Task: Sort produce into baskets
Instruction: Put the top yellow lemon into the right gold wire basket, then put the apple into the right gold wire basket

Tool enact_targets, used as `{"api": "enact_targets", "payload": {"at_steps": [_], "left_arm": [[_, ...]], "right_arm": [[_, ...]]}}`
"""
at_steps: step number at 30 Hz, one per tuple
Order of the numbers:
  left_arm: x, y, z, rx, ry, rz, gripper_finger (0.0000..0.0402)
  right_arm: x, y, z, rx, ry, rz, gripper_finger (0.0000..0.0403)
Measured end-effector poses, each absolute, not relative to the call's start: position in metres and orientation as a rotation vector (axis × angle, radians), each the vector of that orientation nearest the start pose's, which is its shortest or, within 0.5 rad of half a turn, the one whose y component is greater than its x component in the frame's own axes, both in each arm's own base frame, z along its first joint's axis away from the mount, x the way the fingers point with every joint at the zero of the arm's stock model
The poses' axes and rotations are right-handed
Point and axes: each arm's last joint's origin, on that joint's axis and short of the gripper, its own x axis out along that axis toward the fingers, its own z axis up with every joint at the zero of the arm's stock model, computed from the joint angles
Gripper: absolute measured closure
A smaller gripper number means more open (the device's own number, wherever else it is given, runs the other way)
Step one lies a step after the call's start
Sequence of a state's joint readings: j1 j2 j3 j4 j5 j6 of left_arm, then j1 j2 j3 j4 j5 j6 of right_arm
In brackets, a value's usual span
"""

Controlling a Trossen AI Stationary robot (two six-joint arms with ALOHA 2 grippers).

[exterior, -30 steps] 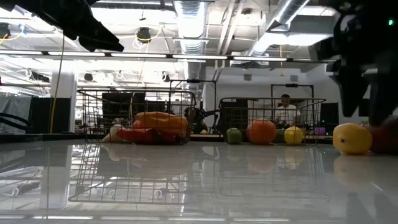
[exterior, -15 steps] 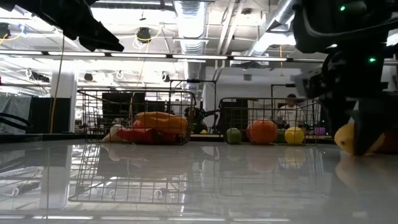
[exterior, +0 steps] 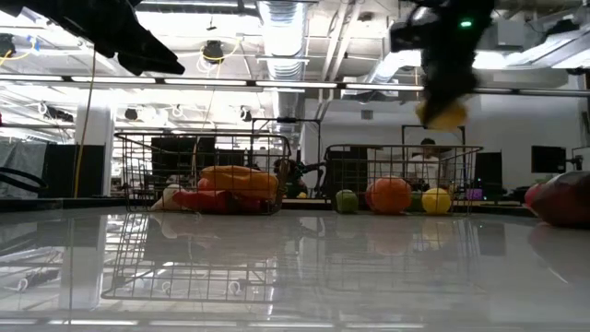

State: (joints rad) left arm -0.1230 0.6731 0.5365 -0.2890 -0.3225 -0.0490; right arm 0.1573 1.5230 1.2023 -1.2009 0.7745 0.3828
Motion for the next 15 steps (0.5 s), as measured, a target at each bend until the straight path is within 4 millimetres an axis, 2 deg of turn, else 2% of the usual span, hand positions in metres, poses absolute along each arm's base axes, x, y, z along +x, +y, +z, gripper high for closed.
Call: {"api": "enact_targets", "payload": {"at_steps": [3,6,11,15], "left_arm": [[0.152,-0.01,0.257,0.035,0.39,0.207,0.0203],[0.152,-0.01,0.257,0.033,0.384,0.205,0.0203],[0.152,-0.01,0.257,0.039,0.385,0.204,0.0203],[0.152,-0.01,0.257,0.039,0.386,0.203,0.0203]], "right_arm": [[0.263,-0.009,0.274,-0.395,1.171,-0.866,0.0145],[0.263,-0.04,0.281,-0.399,1.175,-0.929,0.0144],[0.261,-0.087,0.279,-0.369,1.244,-0.964,0.0127],[0.256,-0.111,0.276,-0.265,1.273,-0.955,0.0087]]}}
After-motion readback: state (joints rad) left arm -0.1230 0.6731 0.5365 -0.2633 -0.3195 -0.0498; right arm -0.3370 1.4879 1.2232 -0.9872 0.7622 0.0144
